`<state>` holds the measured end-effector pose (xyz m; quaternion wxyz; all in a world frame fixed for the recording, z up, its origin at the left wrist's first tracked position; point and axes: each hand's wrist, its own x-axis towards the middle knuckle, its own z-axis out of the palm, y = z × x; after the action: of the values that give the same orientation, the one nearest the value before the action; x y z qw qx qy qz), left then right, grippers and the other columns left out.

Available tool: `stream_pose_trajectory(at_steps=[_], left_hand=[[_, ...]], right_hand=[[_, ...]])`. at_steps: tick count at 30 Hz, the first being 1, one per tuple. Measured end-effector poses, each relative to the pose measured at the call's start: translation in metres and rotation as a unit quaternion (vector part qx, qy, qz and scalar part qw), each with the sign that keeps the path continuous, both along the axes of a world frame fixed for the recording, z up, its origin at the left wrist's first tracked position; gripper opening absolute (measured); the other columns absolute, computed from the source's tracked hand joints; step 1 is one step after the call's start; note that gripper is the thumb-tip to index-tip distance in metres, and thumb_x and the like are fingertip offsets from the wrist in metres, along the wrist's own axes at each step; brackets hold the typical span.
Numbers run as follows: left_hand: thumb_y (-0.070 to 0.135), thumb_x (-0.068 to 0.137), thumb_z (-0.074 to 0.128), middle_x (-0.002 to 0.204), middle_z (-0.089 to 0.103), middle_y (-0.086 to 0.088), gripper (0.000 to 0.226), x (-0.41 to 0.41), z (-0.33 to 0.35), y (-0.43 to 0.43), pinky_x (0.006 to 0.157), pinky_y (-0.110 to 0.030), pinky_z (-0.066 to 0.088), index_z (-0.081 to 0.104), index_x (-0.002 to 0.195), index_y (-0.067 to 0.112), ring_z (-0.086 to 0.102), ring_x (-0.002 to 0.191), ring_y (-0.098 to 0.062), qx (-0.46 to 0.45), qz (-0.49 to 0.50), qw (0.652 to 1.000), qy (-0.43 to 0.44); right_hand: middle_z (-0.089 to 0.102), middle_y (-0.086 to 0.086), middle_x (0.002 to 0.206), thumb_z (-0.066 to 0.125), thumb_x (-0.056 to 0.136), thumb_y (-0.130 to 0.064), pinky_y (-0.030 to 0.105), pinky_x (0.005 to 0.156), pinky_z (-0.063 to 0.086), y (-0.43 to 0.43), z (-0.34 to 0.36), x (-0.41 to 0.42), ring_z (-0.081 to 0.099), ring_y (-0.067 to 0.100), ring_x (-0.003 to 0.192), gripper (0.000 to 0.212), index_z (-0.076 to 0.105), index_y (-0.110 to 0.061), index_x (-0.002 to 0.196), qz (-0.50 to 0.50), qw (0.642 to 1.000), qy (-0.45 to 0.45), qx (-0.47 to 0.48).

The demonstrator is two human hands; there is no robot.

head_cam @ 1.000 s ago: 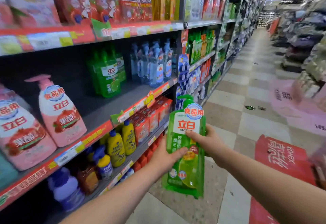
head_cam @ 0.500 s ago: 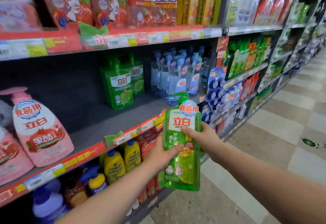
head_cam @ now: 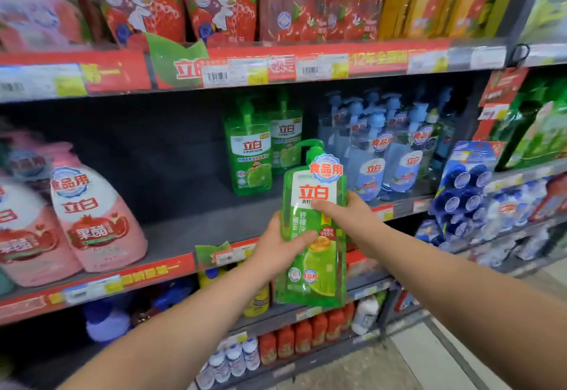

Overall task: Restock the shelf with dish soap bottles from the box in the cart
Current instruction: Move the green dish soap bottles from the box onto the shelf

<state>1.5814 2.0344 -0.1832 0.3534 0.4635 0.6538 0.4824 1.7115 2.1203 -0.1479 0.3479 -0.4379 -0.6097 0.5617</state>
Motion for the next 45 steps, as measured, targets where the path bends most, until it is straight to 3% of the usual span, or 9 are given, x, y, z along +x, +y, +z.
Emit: stream_pose_trajectory(at_steps=[7,14,20,25,30,34,37,42,45], left_hand=[[0.04,0.077,0.071,0.117,0.057,0.011,0.074,-0.03,0.011,0.069,0.082,-0.019,0.044,0.03,0.138,0.027,0.057,0.102,-0.008,0.013,-0.001,1.0,0.027],[0.038,0.076,0.073,0.121,0.059,0.008,0.081,-0.057,0.005,0.118,0.095,-0.029,0.044,0.026,0.141,0.03,0.057,0.107,-0.014,0.009,0.021,0.999,0.038],[0.026,0.07,0.079,0.107,0.067,0.008,0.064,-0.068,-0.004,0.142,0.091,-0.039,0.052,0.049,0.127,0.03,0.065,0.096,-0.013,0.028,0.056,0.997,-0.044],[0.018,0.072,0.077,0.112,0.067,0.002,0.056,-0.073,-0.009,0.161,0.093,-0.04,0.05,0.051,0.119,0.032,0.064,0.1,-0.016,0.042,0.07,0.996,-0.037],[0.012,0.078,0.063,0.124,0.054,0.003,0.072,-0.092,-0.001,0.165,0.084,-0.013,0.041,0.033,0.142,0.023,0.052,0.106,-0.01,0.002,0.058,0.987,0.148],[0.018,0.072,0.06,0.135,0.045,-0.013,0.057,-0.125,0.022,0.163,0.104,-0.037,0.034,0.049,0.128,0.016,0.038,0.125,-0.031,0.074,0.202,0.918,0.334],[0.029,0.074,0.068,0.142,0.034,-0.016,0.068,-0.146,0.039,0.172,0.106,-0.045,0.026,0.04,0.134,0.017,0.027,0.132,-0.037,0.071,0.253,0.848,0.46],[0.048,0.067,0.075,0.156,0.005,-0.012,0.108,-0.171,0.046,0.188,0.113,-0.055,0.012,0.008,0.148,0.022,0.0,0.141,-0.041,-0.003,0.191,0.838,0.511],[0.042,0.069,0.077,0.157,0.0,-0.009,0.112,-0.178,0.041,0.189,0.112,-0.055,0.018,-0.002,0.148,0.028,0.004,0.141,-0.043,-0.007,0.167,0.855,0.491]], right_hand=[[0.067,-0.009,0.088,0.075,0.079,-0.025,0.011,0.054,0.048,0.067,0.018,-0.033,0.062,-0.002,0.072,0.019,0.057,-0.027,0.083,0.003,0.999,0.0,0.039],[0.066,0.005,0.119,0.073,0.081,-0.024,0.03,0.089,0.051,0.119,0.013,-0.059,0.063,0.018,0.106,0.053,0.051,-0.01,0.127,0.026,0.996,-0.025,0.08],[0.054,-0.02,0.085,0.077,0.077,-0.021,-0.001,0.047,0.04,0.153,0.001,-0.072,0.049,-0.01,0.072,0.049,0.04,-0.019,0.11,0.034,0.994,-0.03,0.101],[0.065,-0.001,0.112,0.076,0.078,-0.012,0.016,0.079,0.05,0.173,-0.009,-0.077,0.063,0.009,0.096,0.063,0.041,-0.013,0.13,0.064,0.991,-0.015,0.115],[0.066,0.0,0.114,0.074,0.079,-0.011,0.03,0.088,0.052,0.19,-0.016,-0.075,0.064,0.018,0.107,0.066,0.038,-0.016,0.134,0.105,0.988,0.003,0.111],[0.064,-0.001,0.116,0.075,0.078,-0.013,0.033,0.094,0.05,0.199,-0.021,-0.071,0.062,0.019,0.111,0.071,0.034,-0.018,0.135,0.119,0.985,-0.023,0.123],[0.063,-0.01,0.111,0.076,0.078,-0.017,0.018,0.083,0.049,0.205,-0.021,-0.072,0.061,0.008,0.103,0.073,0.033,-0.02,0.138,0.119,0.982,-0.047,0.141],[0.06,-0.012,0.109,0.075,0.078,-0.016,0.009,0.072,0.043,0.219,-0.017,-0.08,0.058,0.012,0.105,0.074,0.033,-0.022,0.139,0.118,0.98,-0.052,0.149],[0.057,-0.006,0.12,0.077,0.076,-0.018,0.022,0.088,0.044,0.232,-0.016,-0.086,0.053,0.015,0.112,0.083,0.027,-0.02,0.143,0.108,0.979,-0.076,0.157]])
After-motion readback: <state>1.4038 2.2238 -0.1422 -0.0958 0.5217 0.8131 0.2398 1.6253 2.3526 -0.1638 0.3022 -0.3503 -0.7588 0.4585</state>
